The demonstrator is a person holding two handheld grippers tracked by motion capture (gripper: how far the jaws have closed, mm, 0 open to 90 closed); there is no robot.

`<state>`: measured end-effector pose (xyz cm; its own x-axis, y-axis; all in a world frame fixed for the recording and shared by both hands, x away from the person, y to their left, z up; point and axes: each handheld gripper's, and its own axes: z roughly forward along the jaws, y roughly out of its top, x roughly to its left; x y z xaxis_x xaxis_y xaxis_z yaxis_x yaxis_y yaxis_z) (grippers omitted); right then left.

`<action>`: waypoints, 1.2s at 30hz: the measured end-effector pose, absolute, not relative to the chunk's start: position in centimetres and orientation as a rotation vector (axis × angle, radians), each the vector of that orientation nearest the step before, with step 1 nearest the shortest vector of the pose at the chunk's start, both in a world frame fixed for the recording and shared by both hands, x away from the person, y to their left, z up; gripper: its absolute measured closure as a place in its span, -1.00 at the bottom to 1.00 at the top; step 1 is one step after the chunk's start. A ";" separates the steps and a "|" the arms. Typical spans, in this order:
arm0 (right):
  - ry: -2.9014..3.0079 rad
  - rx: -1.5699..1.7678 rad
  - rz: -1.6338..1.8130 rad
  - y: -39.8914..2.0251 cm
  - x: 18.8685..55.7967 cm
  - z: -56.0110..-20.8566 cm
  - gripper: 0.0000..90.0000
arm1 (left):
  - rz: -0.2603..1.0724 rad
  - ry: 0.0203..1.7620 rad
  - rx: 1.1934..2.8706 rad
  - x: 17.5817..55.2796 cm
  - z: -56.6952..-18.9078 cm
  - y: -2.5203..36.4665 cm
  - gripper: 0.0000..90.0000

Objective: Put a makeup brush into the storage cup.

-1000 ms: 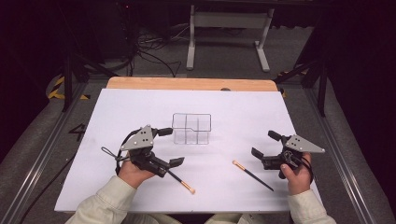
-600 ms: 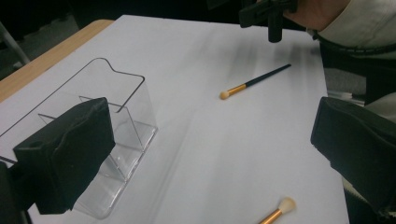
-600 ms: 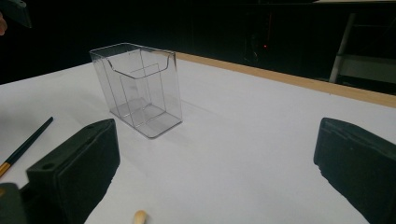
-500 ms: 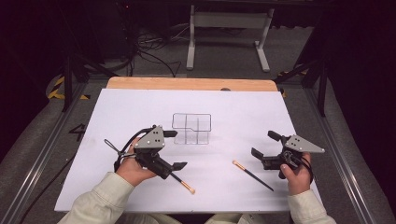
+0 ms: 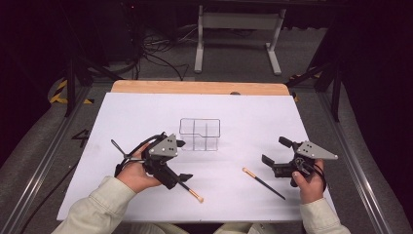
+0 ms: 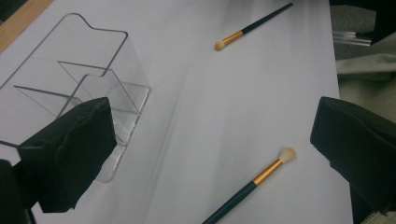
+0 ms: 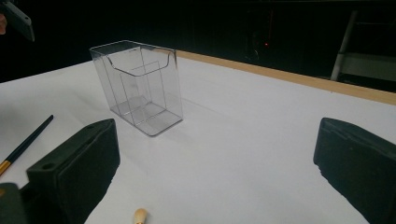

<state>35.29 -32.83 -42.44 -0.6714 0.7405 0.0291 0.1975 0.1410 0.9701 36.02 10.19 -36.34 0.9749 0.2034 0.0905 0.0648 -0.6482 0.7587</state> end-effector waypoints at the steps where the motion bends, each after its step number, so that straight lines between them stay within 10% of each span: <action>1: 1.963 0.896 1.555 -32.8 35.3 -42.4 -0.98 | 0.206 0.183 2.282 36.0 -36.4 10.1 -0.98; 36: 1.969 0.893 1.553 -32.9 35.2 -42.4 -0.97 | 0.068 0.124 2.555 36.6 -38.7 8.1 -0.96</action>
<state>35.24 -32.85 -42.39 -0.6750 0.7373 0.0283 0.1992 0.1451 0.9692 36.60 8.11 -38.73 0.9944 0.1038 0.0221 0.0745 -0.8307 0.5517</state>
